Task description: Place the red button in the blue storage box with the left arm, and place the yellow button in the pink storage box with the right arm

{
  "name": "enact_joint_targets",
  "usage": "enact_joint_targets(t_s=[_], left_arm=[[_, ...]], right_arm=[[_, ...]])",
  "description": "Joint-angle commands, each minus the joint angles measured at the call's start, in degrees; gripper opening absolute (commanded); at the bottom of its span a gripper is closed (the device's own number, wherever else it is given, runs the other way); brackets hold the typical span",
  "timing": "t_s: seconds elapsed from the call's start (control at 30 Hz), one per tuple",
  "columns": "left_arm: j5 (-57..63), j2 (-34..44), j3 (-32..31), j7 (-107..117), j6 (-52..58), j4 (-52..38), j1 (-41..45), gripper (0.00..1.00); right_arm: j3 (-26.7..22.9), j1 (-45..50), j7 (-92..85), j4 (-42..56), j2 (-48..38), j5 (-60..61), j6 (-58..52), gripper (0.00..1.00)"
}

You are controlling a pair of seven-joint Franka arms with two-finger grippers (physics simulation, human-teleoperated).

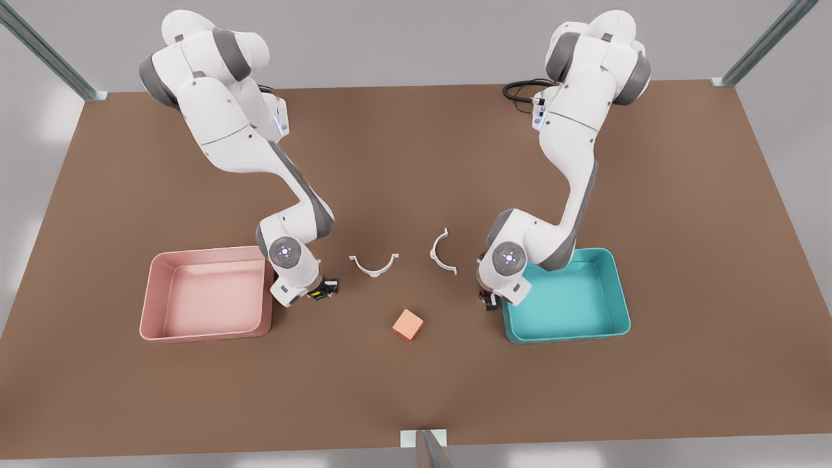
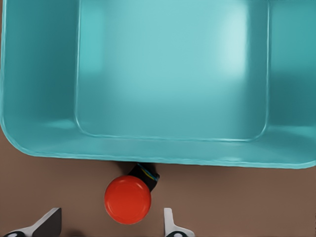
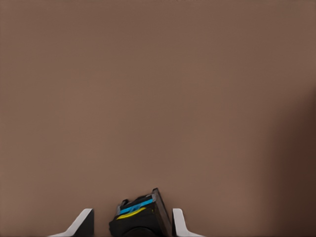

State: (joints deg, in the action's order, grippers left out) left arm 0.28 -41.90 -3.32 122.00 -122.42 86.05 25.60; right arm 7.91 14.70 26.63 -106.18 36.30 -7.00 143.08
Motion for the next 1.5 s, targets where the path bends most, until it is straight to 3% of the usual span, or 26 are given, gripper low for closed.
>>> enact_joint_targets(t_s=[0.0, 0.07, 0.33, 0.4, 0.43, 0.57, 0.63, 0.67, 0.87, 1.03, 1.13, 1.23, 1.3, 1.37, 1.47], left_arm=[[1.13, -0.02, 0.06, 4.74, -1.24, -0.10, -0.03, 1.00], [1.13, -0.02, 0.06, 4.65, -1.24, -0.01, -0.11, 1.00], [1.04, -2.22, 0.06, 4.83, -2.12, -0.01, -0.11, 1.00], [1.04, -2.39, 0.06, 4.83, -3.35, 0.69, -0.11, 1.00], [1.04, -2.39, 0.06, 4.83, -3.53, 0.78, -0.11, 1.00], [1.04, -2.48, 0.15, 4.74, -3.53, 0.78, -0.29, 0.99], [1.13, -2.48, 0.24, 4.74, -3.53, 0.78, -0.29, 0.82], [1.13, -2.48, 0.15, 4.74, -3.61, 0.78, -0.29, 0.78], [1.13, -2.48, 0.24, 4.74, -3.61, 0.78, -0.20, 0.61], [1.13, -2.22, 0.24, 4.56, -3.53, 0.69, -0.11, 0.55], [1.21, -0.46, 0.15, 3.16, -2.74, 0.34, 0.06, 0.54], [1.21, 5.07, 0.15, -1.06, 3.85, 0.25, 0.24, 0.53], [1.13, 9.03, 0.15, -7.21, 10.53, 0.25, -0.11, 0.53], [1.21, 11.75, 0.15, -15.02, 17.38, 0.25, -2.04, 0.53], [1.13, 13.69, 0.15, -28.83, 23.63, 0.69, -8.90, 0.53]], right_arm=[[0.00, 0.07, 2.29, -0.25, -0.08, -0.03, 1.15, 0.64], [0.00, 0.07, 2.02, -0.43, -0.08, -0.03, 1.06, 0.58], [0.27, -0.28, -2.73, -2.71, -0.70, -0.12, 1.06, 0.60], [0.35, -0.19, -2.73, -2.89, -0.70, -0.12, 1.15, 0.42], [0.35, -0.20, -2.73, -2.89, -0.70, -0.12, 1.15, 0.39], [0.27, -0.28, -2.55, -2.27, -3.51, -0.12, 0.88, 0.40], [0.00, -1.77, -2.81, -2.45, -7.11, -0.12, 0.62, 0.40], [0.00, -2.83, -4.31, -2.71, -9.39, -0.12, -1.48, 0.40], [0.53, -12.23, -11.87, -12.81, -21.79, -0.12, -4.13, 0.42], [0.44, -19.70, -21.53, -20.99, -22.67, -0.12, 3.78, 0.42], [0.44, -22.78, -25.93, -20.47, -20.74, -0.03, 4.49, 0.45], [0.35, -24.19, -27.51, -19.76, -19.16, -0.03, 5.72, 0.86], [0.35, -24.10, -27.34, -18.19, -18.89, 0.06, 5.46, 0.99], [0.53, -23.57, -27.33, -13.01, -18.98, -0.03, 2.92, 1.00], [5.27, -23.13, -25.93, 12.74, -20.65, -0.03, -31.35, 1.00]])
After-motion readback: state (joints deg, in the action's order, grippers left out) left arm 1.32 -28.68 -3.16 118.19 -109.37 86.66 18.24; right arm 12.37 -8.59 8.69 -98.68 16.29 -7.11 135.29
